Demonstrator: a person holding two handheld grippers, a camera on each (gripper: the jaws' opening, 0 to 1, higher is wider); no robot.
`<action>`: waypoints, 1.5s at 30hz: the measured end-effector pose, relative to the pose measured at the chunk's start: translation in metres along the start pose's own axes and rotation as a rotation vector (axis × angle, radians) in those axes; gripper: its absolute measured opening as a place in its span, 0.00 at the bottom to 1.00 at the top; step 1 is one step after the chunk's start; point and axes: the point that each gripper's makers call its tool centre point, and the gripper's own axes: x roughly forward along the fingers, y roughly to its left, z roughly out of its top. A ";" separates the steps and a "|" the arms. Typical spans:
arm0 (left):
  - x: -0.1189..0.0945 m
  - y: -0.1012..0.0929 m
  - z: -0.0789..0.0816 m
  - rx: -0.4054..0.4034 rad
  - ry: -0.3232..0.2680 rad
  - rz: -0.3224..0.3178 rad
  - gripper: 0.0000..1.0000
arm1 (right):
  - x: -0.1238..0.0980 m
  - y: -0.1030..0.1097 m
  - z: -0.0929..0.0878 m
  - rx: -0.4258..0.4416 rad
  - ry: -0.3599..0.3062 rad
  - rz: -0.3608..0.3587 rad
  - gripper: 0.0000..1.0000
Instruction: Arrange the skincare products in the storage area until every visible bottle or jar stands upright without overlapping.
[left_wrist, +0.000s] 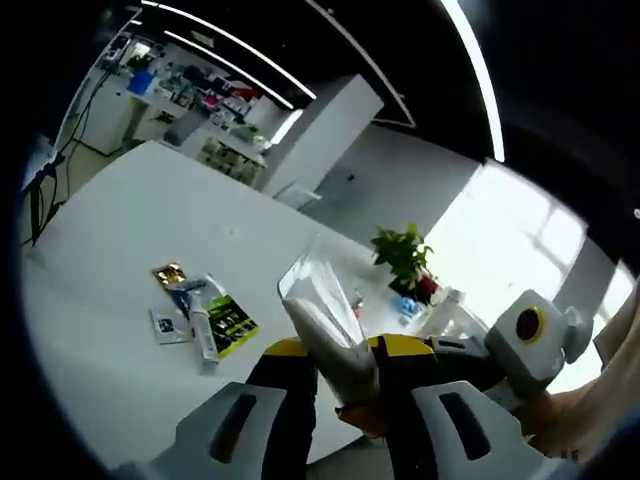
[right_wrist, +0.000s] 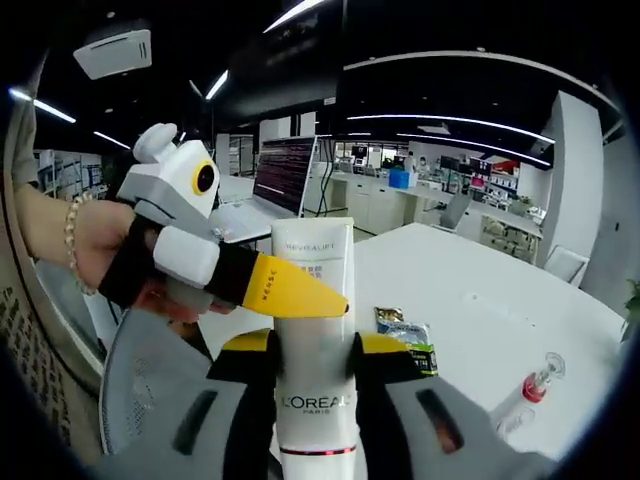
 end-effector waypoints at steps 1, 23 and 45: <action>-0.001 -0.001 0.000 -0.001 0.002 0.007 0.18 | -0.002 0.001 0.000 0.000 0.001 0.000 0.29; -0.008 -0.084 0.015 0.215 0.104 -0.292 0.09 | -0.068 0.003 0.034 0.188 -0.201 0.161 0.28; -0.012 -0.163 0.014 0.376 0.217 -0.666 0.08 | -0.104 0.022 0.054 0.292 -0.302 0.507 0.22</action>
